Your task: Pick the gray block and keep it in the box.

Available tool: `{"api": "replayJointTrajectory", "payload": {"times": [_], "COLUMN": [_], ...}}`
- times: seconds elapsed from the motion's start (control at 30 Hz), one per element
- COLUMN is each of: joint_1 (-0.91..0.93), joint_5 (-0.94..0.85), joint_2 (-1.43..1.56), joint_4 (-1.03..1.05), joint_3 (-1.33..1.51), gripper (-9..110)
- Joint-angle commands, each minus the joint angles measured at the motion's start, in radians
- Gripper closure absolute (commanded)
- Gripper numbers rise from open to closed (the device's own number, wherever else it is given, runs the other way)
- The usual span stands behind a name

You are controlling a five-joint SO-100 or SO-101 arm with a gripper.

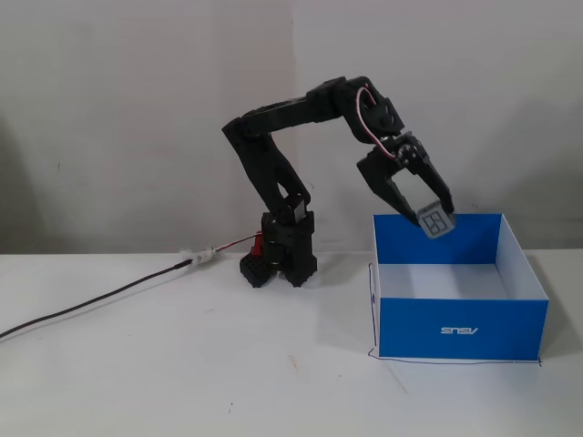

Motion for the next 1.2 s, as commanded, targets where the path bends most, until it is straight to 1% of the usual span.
{"api": "replayJointTrajectory", "payload": {"times": [0.0,0.33,0.37,0.47,0.57,0.6,0.7,0.73,0.77,0.87,0.9,1.17], "joint_1": [-0.032,-0.064,-0.064,-0.064,-0.064,-0.063,-0.051,-0.038,-0.025,0.02,0.038,0.272], "joint_5": [0.015,0.018,0.018,0.018,0.018,0.018,0.02,0.02,0.02,0.02,0.02,0.021], "joint_2": [-0.017,-0.132,-0.149,-0.14,-0.14,-0.138,-0.126,-0.115,-0.106,-0.081,-0.071,0.026], "joint_4": [-0.044,-0.101,-0.104,-0.132,-0.146,-0.152,-0.152,-0.144,-0.137,-0.098,-0.081,0.023], "joint_3": [0.002,0.051,0.049,0.077,0.089,0.092,0.089,0.078,0.069,0.023,0.003,-0.167], "gripper": [101,101,96,77,69,69,69,73,82,99,101,101]}}
